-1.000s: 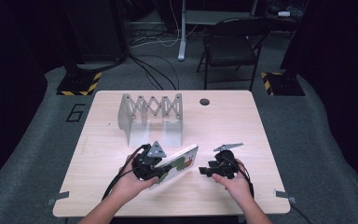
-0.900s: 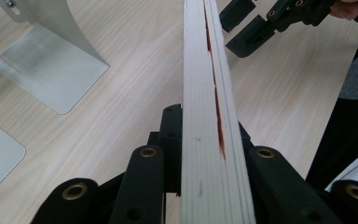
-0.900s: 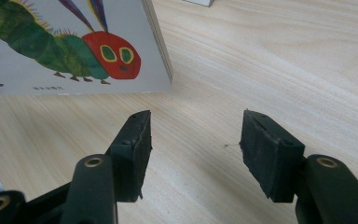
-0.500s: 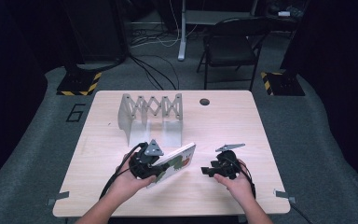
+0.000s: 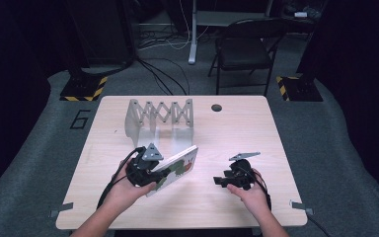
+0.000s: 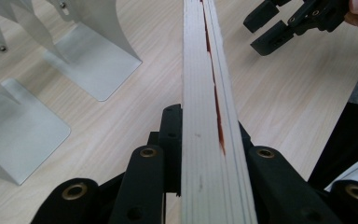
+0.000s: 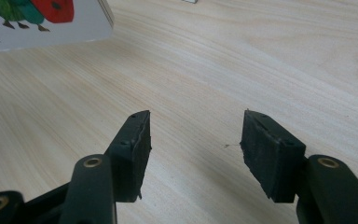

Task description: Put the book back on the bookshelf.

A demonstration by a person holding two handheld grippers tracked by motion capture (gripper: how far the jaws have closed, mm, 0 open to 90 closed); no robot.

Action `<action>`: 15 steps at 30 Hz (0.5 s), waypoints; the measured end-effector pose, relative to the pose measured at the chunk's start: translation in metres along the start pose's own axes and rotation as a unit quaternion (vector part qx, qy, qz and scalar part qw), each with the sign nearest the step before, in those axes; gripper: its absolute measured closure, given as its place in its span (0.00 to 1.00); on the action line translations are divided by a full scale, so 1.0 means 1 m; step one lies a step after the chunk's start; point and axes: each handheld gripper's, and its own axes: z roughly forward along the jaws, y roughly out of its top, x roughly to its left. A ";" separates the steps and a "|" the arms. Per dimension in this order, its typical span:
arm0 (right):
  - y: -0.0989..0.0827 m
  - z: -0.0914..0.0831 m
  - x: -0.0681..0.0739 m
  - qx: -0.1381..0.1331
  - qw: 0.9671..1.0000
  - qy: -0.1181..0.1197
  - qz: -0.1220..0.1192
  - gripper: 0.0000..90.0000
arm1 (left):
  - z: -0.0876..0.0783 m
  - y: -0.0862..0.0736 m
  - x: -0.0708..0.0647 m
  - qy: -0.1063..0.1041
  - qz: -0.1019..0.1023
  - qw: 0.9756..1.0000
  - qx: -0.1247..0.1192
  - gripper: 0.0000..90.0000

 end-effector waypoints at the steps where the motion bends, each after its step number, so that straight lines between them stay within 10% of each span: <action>1: 0.000 0.000 0.000 0.000 1.000 0.000 0.000 0.47 | -0.001 -0.001 0.001 -0.001 -0.003 1.000 -0.002 0.84; 15: -0.001 0.001 0.001 0.003 1.000 0.001 0.006 0.47 | -0.019 -0.010 0.014 0.017 -0.026 0.999 -0.007 0.84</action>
